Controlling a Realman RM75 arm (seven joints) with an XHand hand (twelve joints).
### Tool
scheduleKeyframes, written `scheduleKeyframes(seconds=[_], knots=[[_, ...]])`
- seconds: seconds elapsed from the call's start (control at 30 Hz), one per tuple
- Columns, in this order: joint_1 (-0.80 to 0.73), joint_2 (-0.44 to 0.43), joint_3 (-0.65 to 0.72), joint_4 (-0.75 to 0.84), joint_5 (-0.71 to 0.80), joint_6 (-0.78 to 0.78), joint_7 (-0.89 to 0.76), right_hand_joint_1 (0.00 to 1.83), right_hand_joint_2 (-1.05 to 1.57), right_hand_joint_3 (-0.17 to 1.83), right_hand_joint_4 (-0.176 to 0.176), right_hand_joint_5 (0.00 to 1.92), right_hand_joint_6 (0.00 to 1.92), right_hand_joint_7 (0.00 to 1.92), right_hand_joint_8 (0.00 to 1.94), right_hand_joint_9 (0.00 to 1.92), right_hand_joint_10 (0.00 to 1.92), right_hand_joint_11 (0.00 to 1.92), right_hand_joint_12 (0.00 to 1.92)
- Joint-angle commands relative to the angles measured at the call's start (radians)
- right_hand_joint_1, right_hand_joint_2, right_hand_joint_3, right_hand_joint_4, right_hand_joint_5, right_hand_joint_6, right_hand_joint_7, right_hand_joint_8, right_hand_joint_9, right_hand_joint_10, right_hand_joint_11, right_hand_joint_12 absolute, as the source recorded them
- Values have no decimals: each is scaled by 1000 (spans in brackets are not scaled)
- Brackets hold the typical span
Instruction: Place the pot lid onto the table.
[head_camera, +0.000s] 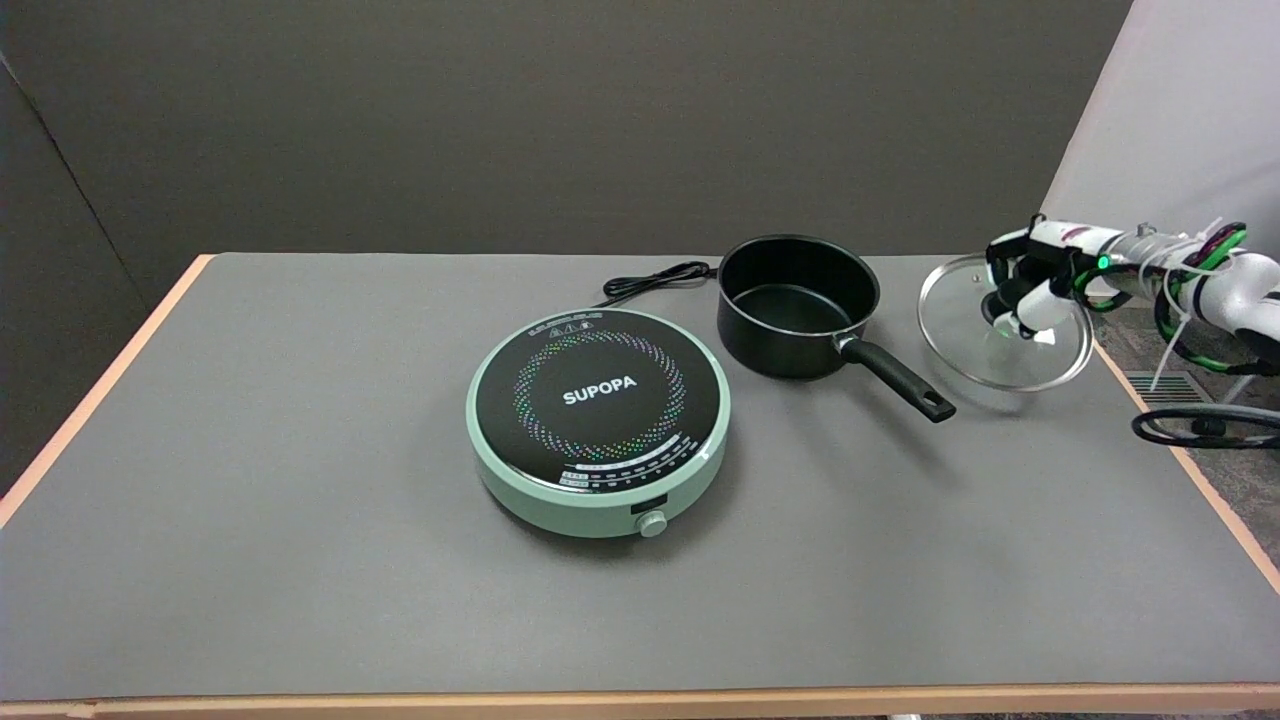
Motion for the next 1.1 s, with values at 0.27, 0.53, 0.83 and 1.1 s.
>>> scheduleKeyframes(seconds=[0.27,0.53,0.83,1.1], knots=[[-27,110,-190,-159,265,164,21,1353,750,1018,176,464,1867,818,1664,813,1921,568,1921],[-38,116,-183,-176,286,169,6,1353,750,1018,176,465,1866,818,1665,813,1921,563,1921],[-32,112,-173,-176,275,169,5,1354,749,1018,176,466,1863,819,1663,812,1921,563,1921],[-27,114,-164,-179,269,171,-5,1354,747,1022,176,471,1863,820,1664,813,1921,564,1921]])
